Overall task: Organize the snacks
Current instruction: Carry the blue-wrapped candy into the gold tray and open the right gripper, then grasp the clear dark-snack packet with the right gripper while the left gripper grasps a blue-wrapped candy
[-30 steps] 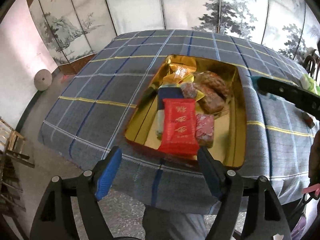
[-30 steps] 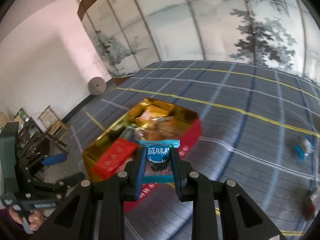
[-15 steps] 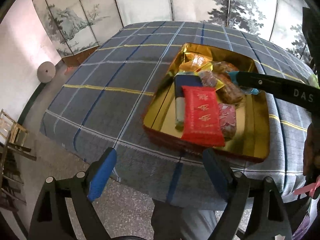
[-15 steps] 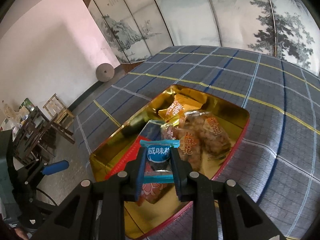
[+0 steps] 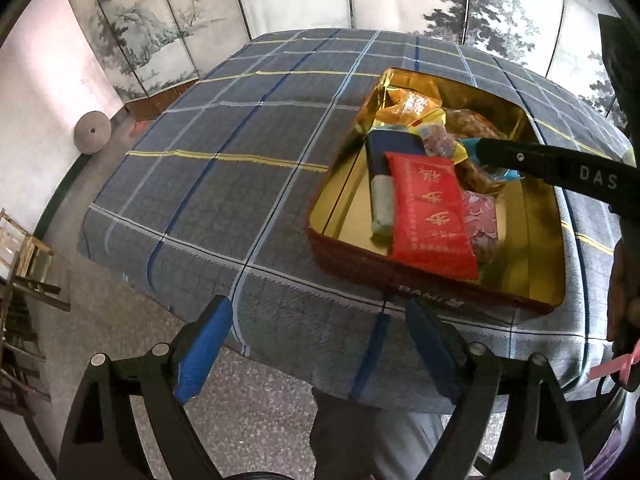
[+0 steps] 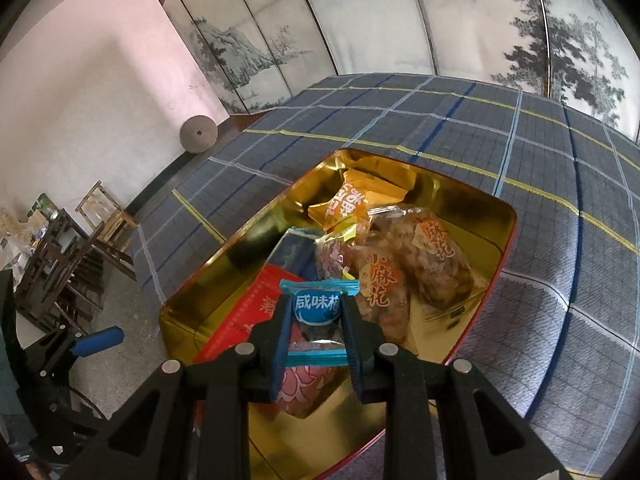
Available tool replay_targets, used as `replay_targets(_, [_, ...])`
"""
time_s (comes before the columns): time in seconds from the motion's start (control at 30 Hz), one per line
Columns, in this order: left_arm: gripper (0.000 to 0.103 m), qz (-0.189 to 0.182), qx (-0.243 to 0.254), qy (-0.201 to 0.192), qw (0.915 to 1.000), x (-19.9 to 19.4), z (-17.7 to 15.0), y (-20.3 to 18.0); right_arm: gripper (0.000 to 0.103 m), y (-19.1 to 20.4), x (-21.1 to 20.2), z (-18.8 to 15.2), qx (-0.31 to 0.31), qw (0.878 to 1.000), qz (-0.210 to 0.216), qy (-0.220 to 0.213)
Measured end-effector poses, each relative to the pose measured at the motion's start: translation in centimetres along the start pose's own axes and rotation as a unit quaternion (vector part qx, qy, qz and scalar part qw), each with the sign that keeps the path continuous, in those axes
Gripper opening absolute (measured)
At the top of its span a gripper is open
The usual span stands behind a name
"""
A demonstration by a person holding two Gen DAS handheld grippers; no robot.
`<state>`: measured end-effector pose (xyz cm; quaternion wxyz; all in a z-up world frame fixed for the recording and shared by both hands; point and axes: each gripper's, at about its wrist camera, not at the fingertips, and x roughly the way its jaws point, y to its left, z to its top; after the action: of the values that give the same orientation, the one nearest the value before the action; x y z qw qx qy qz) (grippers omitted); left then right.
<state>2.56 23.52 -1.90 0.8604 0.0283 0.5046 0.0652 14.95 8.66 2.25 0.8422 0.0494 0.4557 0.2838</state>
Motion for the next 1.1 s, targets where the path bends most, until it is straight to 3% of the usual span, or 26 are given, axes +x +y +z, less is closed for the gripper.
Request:
replay_targets(0.5, [0.086, -0.002, -0.011, 0.019, 0.9998, 1.1, -0.4, 1.1, 0.028, 0.1, 0.8, 0.5, 0.022, 1.0, 0.003, -0.001])
replay_targets(0.77, [0.086, -0.003, -0.015, 0.014, 0.9998, 0.6, -0.7, 1.7, 0.028, -0.1, -2.2, -1.8, 0.022, 1.0, -0.001, -0.021])
replay_targets(0.9, [0.086, 0.001, -0.01, 0.014, 0.9998, 0.4, -0.6, 1.5, 0.029, -0.6, -6.1, -5.4, -0.012, 0.998, -0.051, -0.044])
replay_targets(0.97, [0.086, 0.004, -0.007, 0.01, 0.9999, -0.1, -0.4, 1.3, 0.033, -1.7, -8.7, -7.4, -0.025, 0.993, -0.097, -0.059])
replay_targets(1.1, [0.086, 0.001, 0.0, 0.003, 1.0, -1.3, -0.1, 0.4, 0.051, -6.4, -13.9, -10.2, -0.011, 0.981, -0.179, -0.071])
